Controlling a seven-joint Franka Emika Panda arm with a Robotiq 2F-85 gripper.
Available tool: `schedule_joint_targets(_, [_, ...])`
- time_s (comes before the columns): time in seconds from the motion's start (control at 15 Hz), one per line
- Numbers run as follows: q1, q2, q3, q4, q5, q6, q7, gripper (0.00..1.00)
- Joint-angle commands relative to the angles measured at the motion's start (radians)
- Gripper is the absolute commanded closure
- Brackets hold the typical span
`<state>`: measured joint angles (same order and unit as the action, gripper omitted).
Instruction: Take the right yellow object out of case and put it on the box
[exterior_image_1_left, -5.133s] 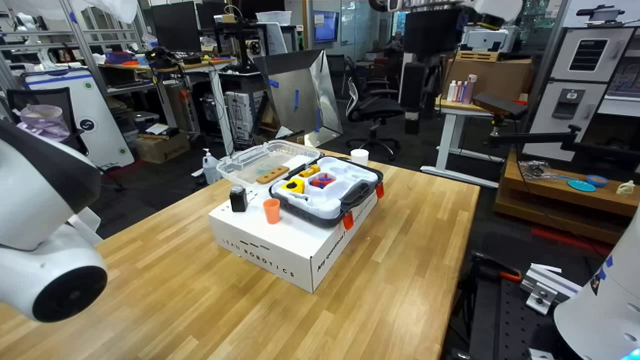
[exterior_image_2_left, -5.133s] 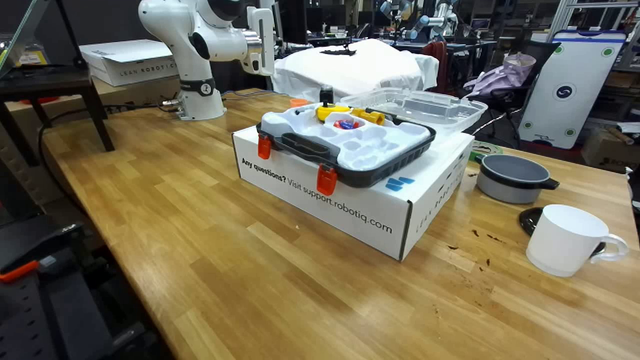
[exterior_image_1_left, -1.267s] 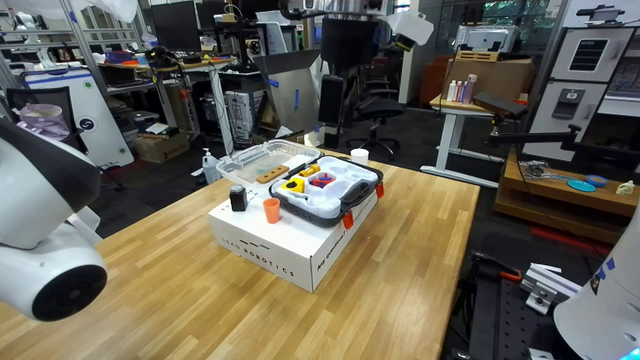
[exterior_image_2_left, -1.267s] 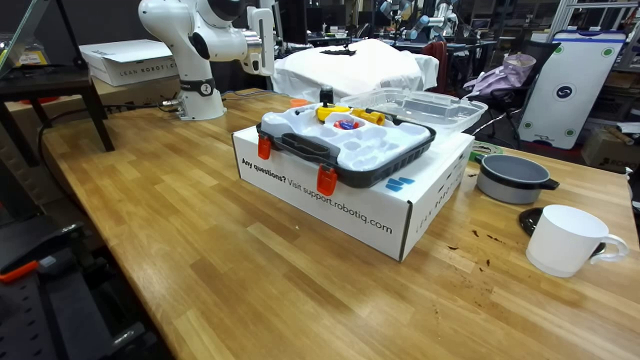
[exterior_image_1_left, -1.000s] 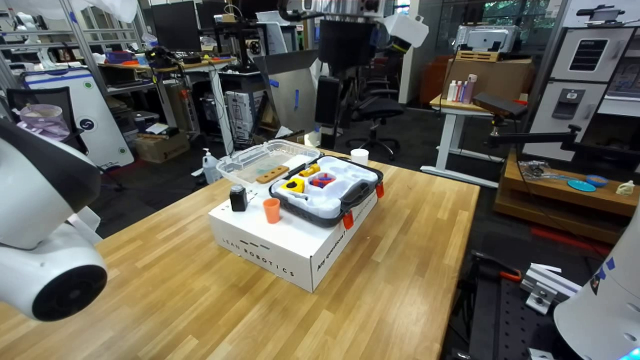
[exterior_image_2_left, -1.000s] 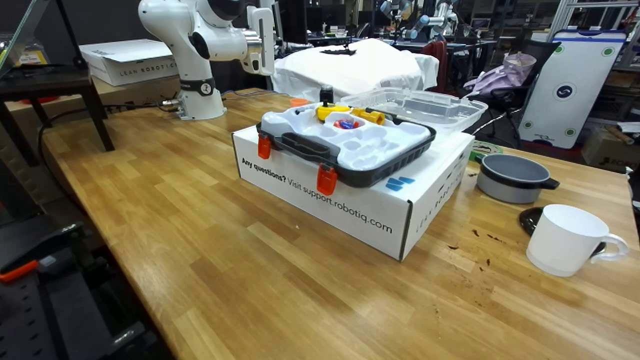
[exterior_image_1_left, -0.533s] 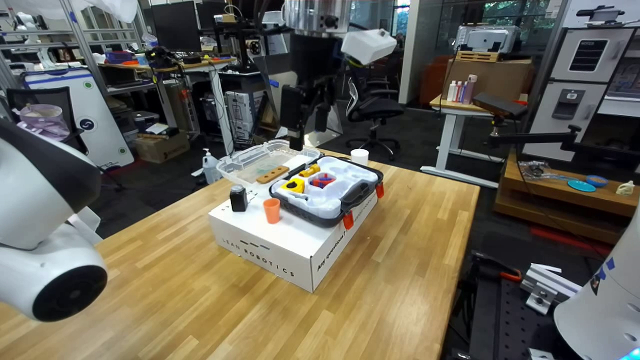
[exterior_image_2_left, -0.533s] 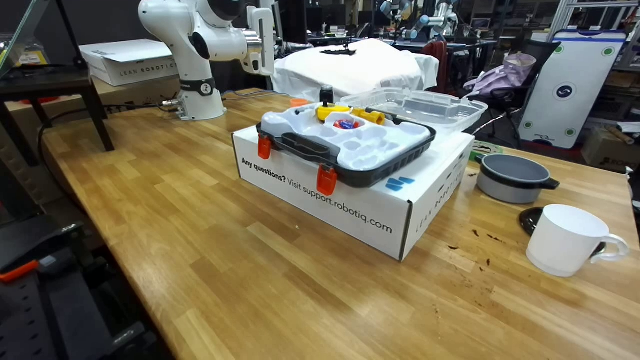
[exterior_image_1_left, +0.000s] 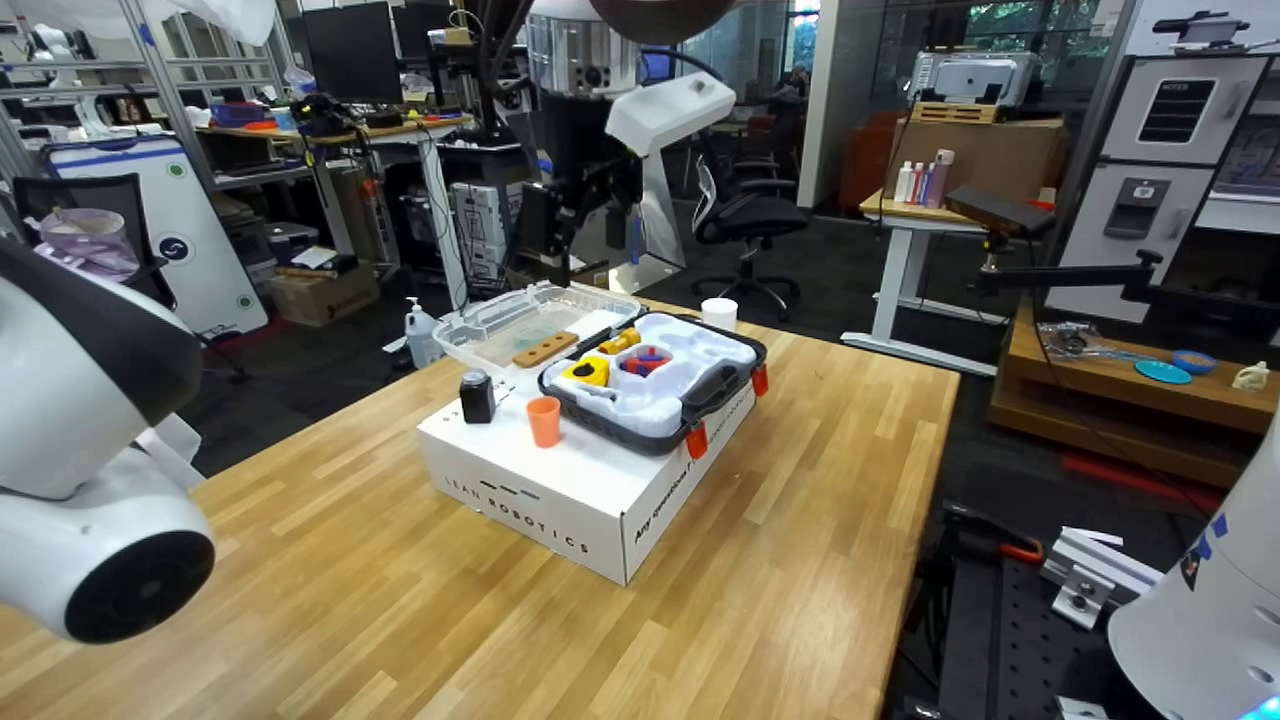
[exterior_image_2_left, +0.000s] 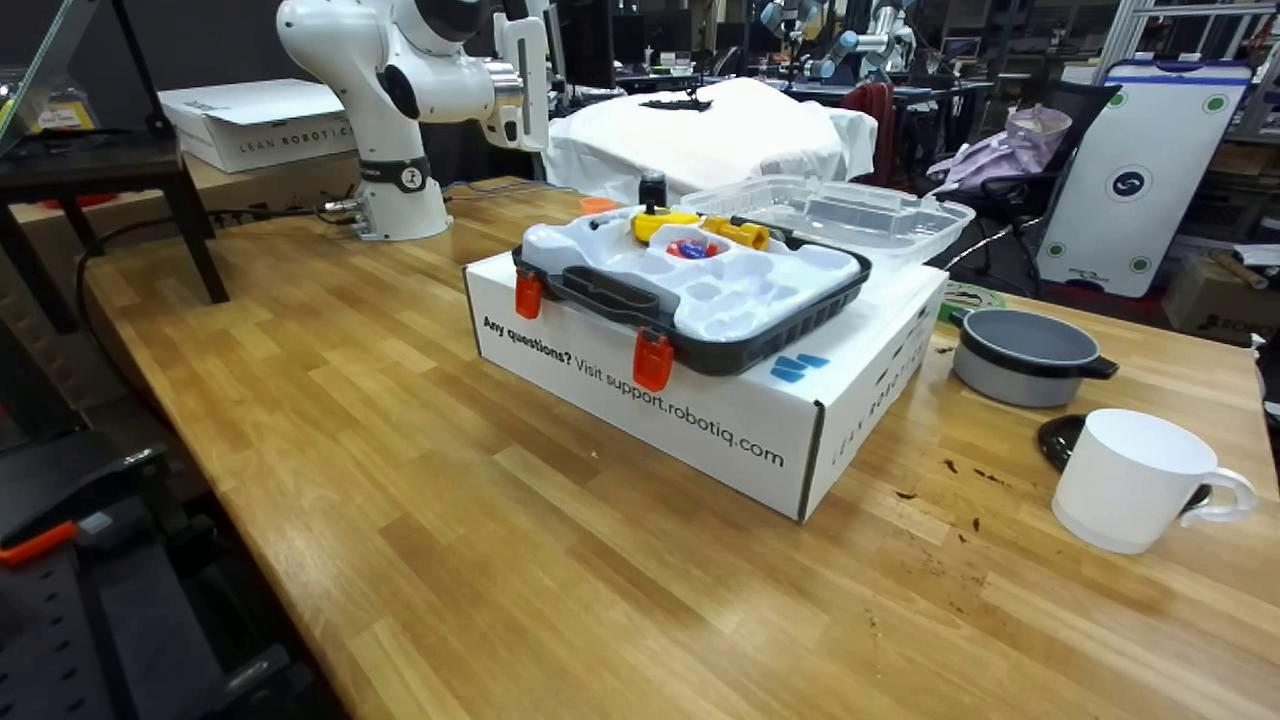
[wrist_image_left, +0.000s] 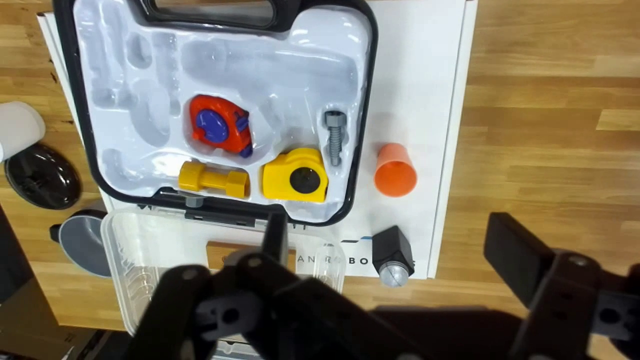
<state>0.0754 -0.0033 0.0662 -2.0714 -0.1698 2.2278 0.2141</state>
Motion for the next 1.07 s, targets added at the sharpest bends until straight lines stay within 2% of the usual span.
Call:
schedule_joint_targets(0.0, [-0.002,0.001,0.002,0.004,0.0,-0.003,0.001,0.0])
schedule_joint_targets(0.4, [-0.005,0.026,-0.002,0.037,-0.008,-0.009,0.023,0.0])
schedule_joint_targets(0.8, [-0.01,0.08,-0.017,0.104,0.052,-0.027,-0.023,0.0])
schedule_joint_targets(1.0, [-0.018,0.104,-0.037,0.12,0.047,-0.034,0.02,0.0])
